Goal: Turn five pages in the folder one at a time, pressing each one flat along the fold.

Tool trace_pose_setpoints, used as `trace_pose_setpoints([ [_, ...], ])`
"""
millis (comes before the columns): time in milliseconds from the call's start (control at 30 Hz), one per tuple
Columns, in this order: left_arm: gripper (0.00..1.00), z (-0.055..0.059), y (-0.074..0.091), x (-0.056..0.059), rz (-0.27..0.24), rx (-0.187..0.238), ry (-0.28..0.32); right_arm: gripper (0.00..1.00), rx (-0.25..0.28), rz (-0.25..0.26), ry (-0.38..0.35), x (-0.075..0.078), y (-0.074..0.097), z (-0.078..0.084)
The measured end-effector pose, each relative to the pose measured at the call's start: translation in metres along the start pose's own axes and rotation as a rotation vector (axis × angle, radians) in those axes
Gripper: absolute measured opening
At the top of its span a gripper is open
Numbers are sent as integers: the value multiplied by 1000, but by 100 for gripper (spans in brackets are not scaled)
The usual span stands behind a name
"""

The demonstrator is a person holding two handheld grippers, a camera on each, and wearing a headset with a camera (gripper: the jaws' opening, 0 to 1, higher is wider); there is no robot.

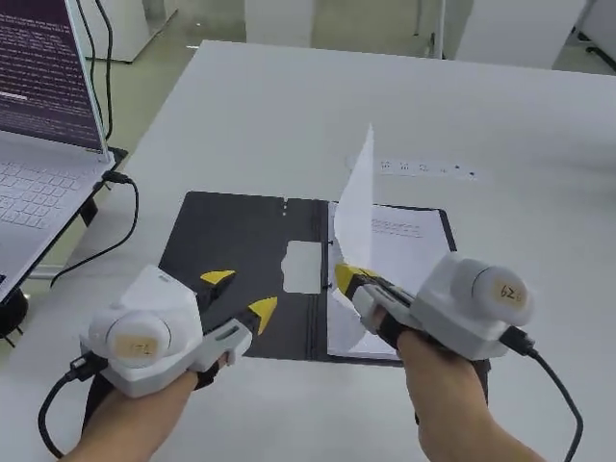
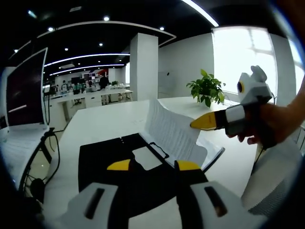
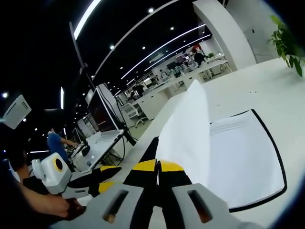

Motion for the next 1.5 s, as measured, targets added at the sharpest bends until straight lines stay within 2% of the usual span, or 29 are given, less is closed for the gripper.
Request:
trace_pose_setpoints([
  [300,34,1,30,-31,-66,12,15,0,-55,-55,36,-31,-30,16],
  [533,33,4,41,-42,-93,16,25,0,-105,-82,70,-52,-51,28],
  [733,33,7,51,-51,-118,20,44,0,-156,-97,90,-62,-68,39],
  [1100,33,18,61,-64,-146,9,77,0,-267,-123,126,-75,-92,71],
  [1300,33,26,60,-68,-147,-4,94,0,-317,-127,138,-72,-105,90],
  [1500,32,31,58,-68,-139,-12,106,0,-347,-126,138,-73,-112,100],
])
Point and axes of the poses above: the centre of the closed fingertips' face, and the gripper's own axes: y roughly backward along the fingers, x roughly to its right, z roughly out of its underside, the point moved 4 cm from there along y, roughly backward along the fingers, and after that the axes turned 15 degrees about y, right-handed, at the moved point
